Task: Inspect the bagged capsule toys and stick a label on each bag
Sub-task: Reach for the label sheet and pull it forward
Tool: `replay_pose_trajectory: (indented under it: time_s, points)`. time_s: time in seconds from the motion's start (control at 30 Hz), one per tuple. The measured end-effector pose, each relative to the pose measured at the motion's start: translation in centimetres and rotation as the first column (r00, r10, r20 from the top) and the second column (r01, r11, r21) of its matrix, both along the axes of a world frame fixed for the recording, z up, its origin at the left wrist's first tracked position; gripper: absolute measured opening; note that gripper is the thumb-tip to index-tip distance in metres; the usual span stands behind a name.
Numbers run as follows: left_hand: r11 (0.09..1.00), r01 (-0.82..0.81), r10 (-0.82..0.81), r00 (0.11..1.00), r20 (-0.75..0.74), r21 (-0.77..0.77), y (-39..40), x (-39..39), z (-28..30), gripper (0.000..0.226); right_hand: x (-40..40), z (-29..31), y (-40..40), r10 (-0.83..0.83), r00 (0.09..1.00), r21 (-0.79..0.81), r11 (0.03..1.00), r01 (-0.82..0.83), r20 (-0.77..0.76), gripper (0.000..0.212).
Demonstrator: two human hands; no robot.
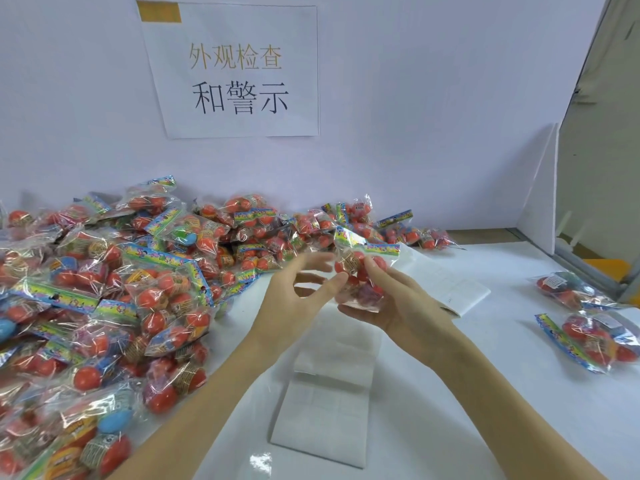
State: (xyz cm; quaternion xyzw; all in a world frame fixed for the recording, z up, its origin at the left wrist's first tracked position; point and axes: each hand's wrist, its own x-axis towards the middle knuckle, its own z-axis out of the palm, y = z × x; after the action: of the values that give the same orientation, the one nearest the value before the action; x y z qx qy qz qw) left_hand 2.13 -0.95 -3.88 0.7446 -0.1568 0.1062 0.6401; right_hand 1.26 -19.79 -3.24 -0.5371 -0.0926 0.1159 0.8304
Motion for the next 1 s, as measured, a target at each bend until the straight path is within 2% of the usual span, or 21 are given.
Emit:
replay_pose_trajectory:
  time_s: [0.07,0.2,0.27,0.33,0.4,0.5,0.6,0.67,0.8,0.93,1.0]
  points:
    - [1.000,0.008,-0.009,1.000,-0.026,-0.016,0.2,0.2,-0.2,0.012,0.0,-0.1,0.2,-0.003,1.000,-0.070,0.998,0.005,0.031,0.042]
    - [0.995,0.050,-0.060,0.990,-0.127,-0.081,0.6,0.7,-0.5,0.008,0.0,-0.5,0.7,-0.200,0.973,-0.151,0.965,0.216,0.115,0.045]
    - [0.995,0.076,-0.087,0.981,-0.171,-0.068,0.7,0.7,-0.5,0.023,0.0,-0.5,0.7,-0.266,0.947,-0.189,0.935,0.299,0.181,0.040]
    - [0.990,0.097,-0.114,0.978,-0.174,-0.103,0.8,0.8,-0.4,0.039,0.0,-0.4,0.5,-0.267,0.927,-0.265,0.904,0.336,0.264,0.025]
    - [0.982,0.111,-0.139,0.974,-0.180,-0.156,0.9,0.8,0.0,0.042,-0.1,-0.3,0.4,-0.230,0.922,-0.356,0.871,0.337,0.310,0.022]
    - [0.984,0.073,-0.106,0.974,-0.200,-0.163,1.1,1.0,-0.2,0.031,-0.3,-0.4,0.4,-0.141,0.940,-0.470,0.837,0.281,0.312,0.036]
    - [0.983,-0.005,-0.034,0.978,-0.206,-0.185,1.2,1.2,-0.3,0.011,-0.4,-0.4,0.4,-0.123,0.947,-0.477,0.840,0.258,0.296,0.032]
    - [0.976,-0.012,-0.035,0.976,-0.214,-0.216,1.4,1.4,-0.2,0.008,-0.4,-0.3,0.3,-0.130,0.952,-0.437,0.865,0.246,0.278,0.028]
    - [0.974,0.020,-0.070,0.974,-0.216,-0.226,1.8,1.4,-0.1,0.012,-0.3,-0.2,0.2,-0.168,0.939,-0.457,0.839,0.295,0.300,0.019]
    - [0.986,0.096,-0.121,0.974,-0.190,-0.137,1.7,1.1,-0.1,0.042,-0.4,-0.4,0.4,-0.129,0.943,-0.486,0.830,0.272,0.308,0.016]
    - [0.988,0.101,-0.119,0.980,-0.161,-0.113,1.6,1.1,-0.1,0.038,-0.5,-0.2,0.5,-0.109,0.947,-0.484,0.838,0.250,0.301,0.021]
